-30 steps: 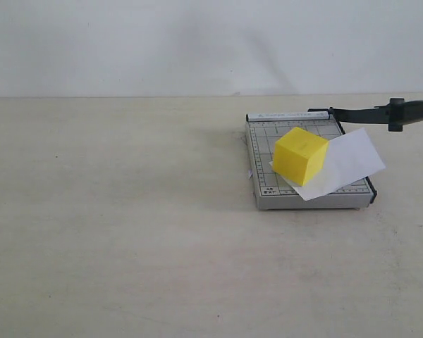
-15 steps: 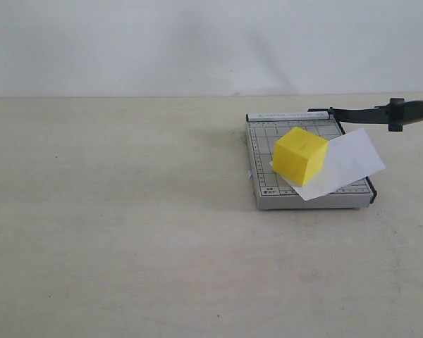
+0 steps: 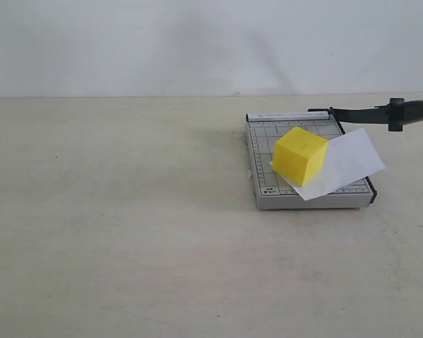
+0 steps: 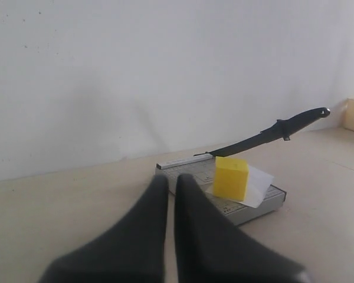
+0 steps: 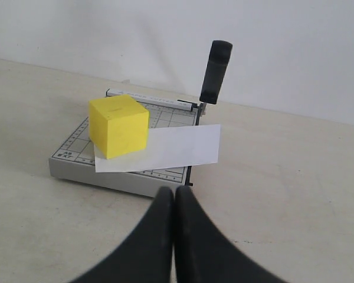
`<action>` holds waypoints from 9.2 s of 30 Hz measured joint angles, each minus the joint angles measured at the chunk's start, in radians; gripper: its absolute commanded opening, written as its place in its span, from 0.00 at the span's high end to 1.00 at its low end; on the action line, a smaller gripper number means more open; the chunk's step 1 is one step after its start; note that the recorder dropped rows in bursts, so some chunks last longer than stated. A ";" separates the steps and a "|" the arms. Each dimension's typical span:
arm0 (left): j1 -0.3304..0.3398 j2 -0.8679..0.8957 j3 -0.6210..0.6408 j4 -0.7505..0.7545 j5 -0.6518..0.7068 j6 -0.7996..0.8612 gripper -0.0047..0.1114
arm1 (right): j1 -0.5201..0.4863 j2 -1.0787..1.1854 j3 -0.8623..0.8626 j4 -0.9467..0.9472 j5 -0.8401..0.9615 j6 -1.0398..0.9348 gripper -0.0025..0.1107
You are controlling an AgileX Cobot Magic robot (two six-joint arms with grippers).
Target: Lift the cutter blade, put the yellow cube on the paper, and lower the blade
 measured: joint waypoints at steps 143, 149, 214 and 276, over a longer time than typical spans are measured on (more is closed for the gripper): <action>0.407 0.000 0.006 -0.339 0.302 0.471 0.92 | 0.000 1.633 -1.494 -0.398 0.925 0.347 0.44; 0.407 0.000 0.006 -0.339 0.302 0.471 0.92 | 0.000 1.638 -1.468 -0.389 0.926 0.347 0.44; 0.407 0.000 0.006 -0.339 0.302 0.471 0.92 | 0.000 1.502 -0.731 -0.286 0.254 0.314 0.98; 0.407 0.000 0.006 -0.339 0.302 0.471 0.92 | 0.000 1.280 -0.755 -0.272 0.362 0.250 0.87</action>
